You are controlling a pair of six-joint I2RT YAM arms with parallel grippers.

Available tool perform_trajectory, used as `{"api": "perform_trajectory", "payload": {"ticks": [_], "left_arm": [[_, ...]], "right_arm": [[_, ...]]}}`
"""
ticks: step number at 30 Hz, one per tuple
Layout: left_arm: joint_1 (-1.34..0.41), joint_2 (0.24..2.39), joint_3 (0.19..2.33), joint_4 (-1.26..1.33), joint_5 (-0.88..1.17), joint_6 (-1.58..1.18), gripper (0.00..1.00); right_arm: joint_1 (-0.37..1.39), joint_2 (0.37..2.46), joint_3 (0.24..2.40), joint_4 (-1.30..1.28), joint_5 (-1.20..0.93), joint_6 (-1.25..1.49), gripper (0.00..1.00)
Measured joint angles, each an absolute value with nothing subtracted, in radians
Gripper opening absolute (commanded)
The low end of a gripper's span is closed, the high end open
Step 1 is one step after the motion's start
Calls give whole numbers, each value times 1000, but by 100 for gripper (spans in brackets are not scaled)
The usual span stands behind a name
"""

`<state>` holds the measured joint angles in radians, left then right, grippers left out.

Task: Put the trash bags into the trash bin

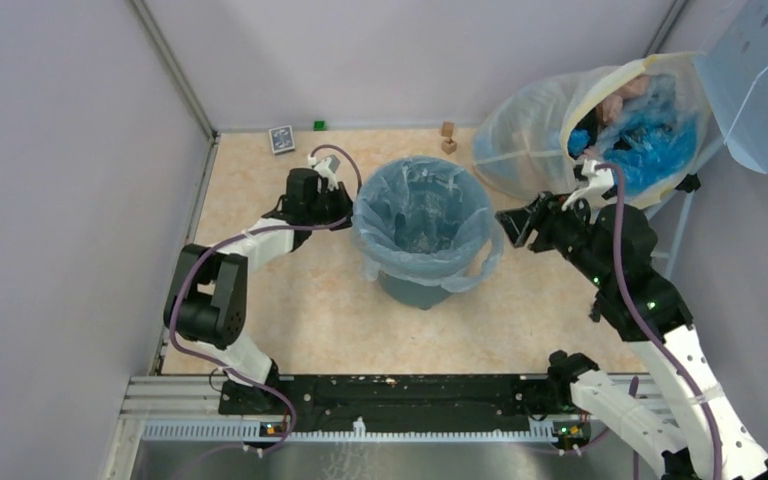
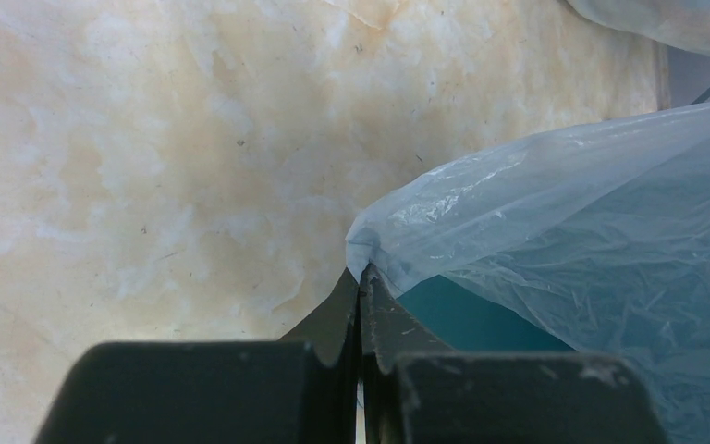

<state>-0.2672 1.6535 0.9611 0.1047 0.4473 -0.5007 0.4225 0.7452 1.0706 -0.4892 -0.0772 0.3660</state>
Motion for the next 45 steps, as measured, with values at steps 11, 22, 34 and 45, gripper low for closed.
{"api": "perform_trajectory", "payload": {"ticks": [11,22,34,45], "left_arm": [[-267,1625,944,83,444,-501,0],[-267,1626,897,105,440,-506,0],[-267,1630,801,215,451,-537,0],[-268,1534,748,186,331,-558,59]], "right_arm": [[422,678,801,-521,-60,535,42],[422,727,599,-405,-57,619,0],[422,1026,484,-120,-138,657,0],[422,1040,517,-127,-77,608,40]]}}
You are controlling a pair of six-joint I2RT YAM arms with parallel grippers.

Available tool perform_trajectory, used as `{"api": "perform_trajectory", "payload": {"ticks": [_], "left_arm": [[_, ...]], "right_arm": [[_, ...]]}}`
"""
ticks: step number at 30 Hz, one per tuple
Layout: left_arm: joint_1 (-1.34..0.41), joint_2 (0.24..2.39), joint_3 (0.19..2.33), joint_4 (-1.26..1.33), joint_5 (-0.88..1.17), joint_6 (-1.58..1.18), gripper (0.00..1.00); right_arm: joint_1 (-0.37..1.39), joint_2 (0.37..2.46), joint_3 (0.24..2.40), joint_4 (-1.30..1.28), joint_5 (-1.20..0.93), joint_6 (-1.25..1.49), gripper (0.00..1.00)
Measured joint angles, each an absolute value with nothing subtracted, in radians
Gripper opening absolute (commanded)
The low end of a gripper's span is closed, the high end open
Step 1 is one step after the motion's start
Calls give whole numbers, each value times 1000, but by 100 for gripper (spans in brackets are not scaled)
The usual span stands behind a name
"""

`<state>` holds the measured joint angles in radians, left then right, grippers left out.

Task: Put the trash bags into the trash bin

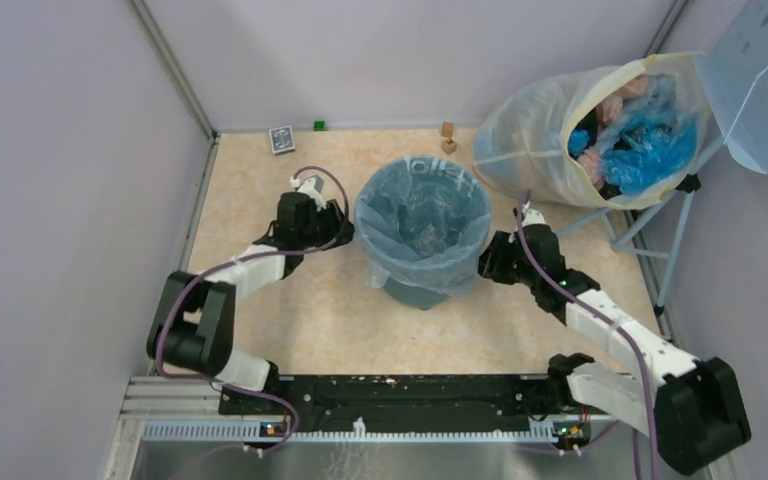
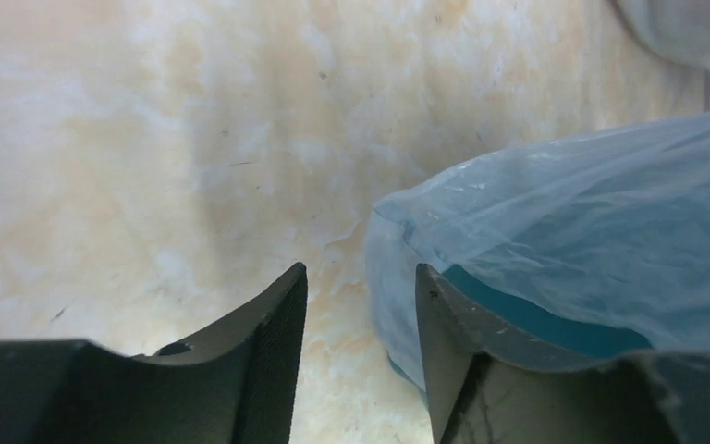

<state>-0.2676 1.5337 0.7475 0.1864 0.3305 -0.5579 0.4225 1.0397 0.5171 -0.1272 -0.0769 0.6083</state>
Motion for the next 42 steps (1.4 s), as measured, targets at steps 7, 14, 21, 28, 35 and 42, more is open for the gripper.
{"api": "perform_trajectory", "payload": {"ticks": [7,14,21,28,35,42], "left_arm": [[-267,1245,703,76,129,-618,83],[-261,1058,703,-65,54,-638,82],[-261,958,736,-115,206,-589,81],[-261,946,826,-198,318,-505,82],[-261,883,804,-181,379,-488,80],[-261,928,749,-127,410,-510,74]], "right_arm": [[422,794,652,-341,61,515,46],[422,795,1037,-559,74,364,0],[543,1122,1510,-701,-59,213,0],[736,1474,1626,-854,-69,138,0],[781,1649,1609,-928,-49,123,0],[781,1716,1470,-867,-49,127,0]]}}
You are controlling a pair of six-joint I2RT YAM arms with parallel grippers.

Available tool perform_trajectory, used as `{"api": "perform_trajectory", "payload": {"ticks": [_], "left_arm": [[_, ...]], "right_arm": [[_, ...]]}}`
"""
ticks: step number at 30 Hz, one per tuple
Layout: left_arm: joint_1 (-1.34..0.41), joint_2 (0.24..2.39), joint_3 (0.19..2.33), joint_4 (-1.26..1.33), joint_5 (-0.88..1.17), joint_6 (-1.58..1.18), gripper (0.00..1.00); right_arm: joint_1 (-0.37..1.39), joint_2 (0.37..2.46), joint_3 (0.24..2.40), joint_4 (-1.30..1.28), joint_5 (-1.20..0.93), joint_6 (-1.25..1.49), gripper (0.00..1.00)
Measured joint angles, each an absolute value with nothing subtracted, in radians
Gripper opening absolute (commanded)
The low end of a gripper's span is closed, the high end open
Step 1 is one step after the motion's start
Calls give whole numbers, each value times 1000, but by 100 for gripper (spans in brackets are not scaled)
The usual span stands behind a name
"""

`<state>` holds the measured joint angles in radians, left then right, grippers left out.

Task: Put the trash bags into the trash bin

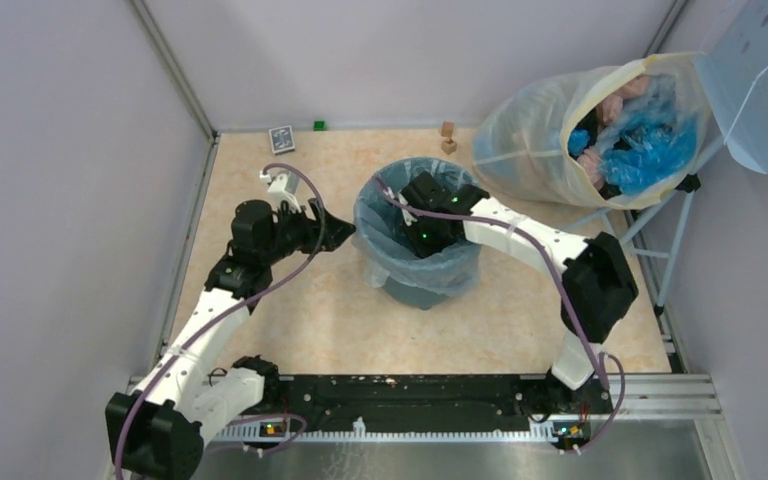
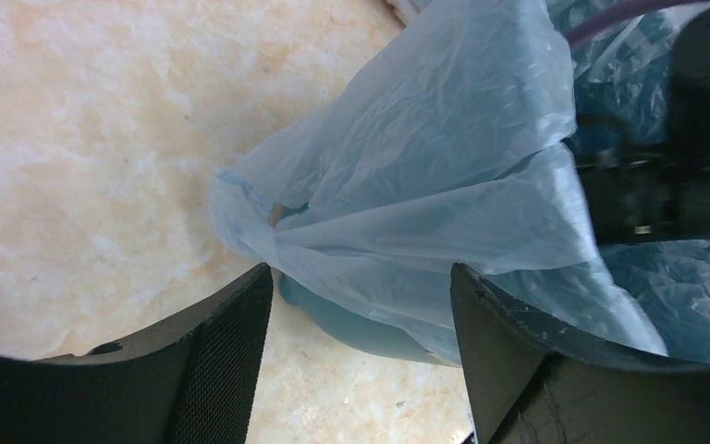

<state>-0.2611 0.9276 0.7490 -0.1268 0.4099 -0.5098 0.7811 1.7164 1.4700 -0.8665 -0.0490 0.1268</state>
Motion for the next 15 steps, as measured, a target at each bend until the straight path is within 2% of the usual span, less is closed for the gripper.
{"api": "perform_trajectory", "payload": {"ticks": [6,15], "left_arm": [[-261,990,711,-88,456,-543,74],[-261,1005,711,-61,482,-545,76]], "right_arm": [[778,1838,1383,-781,-73,144,0],[760,1958,1383,-724,-122,153,0]]}}
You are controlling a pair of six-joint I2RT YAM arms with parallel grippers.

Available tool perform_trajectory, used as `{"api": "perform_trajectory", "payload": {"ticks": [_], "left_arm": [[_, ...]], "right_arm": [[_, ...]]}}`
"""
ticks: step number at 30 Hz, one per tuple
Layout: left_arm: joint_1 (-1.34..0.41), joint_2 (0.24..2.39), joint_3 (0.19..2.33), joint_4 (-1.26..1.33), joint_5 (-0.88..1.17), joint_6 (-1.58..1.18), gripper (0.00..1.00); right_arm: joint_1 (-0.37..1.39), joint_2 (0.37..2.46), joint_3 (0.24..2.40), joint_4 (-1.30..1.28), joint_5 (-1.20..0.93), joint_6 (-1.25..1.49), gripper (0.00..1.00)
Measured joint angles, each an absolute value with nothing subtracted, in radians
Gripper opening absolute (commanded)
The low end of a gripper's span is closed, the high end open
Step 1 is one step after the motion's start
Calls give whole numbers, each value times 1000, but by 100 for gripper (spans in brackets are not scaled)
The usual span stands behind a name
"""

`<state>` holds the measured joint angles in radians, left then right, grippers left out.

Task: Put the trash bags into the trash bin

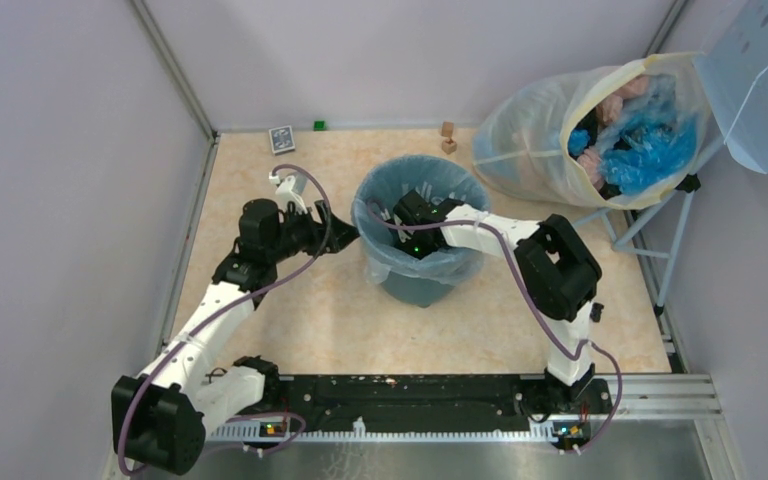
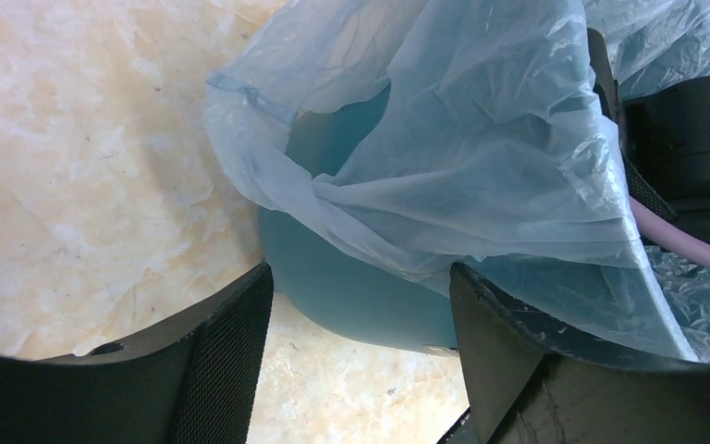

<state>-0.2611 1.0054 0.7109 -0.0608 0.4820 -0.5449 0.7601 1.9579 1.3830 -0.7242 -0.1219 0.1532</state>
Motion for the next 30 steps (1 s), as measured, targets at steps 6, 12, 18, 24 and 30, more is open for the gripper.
{"api": "perform_trajectory", "payload": {"ticks": [6,12,18,24,30], "left_arm": [[-261,1005,729,-91,472,-523,77],[-261,1006,770,-136,451,-510,77],[-262,1005,818,-205,396,-484,81],[-260,1018,1052,-397,283,-415,96],[-257,1060,1266,-450,258,-356,98]], "right_arm": [[756,1964,1396,-726,-130,152,0],[756,1924,1394,-727,-124,151,8],[756,1767,1397,-736,-122,149,16],[756,1709,1478,-776,-121,149,19],[756,1642,1532,-831,-115,155,47]]}}
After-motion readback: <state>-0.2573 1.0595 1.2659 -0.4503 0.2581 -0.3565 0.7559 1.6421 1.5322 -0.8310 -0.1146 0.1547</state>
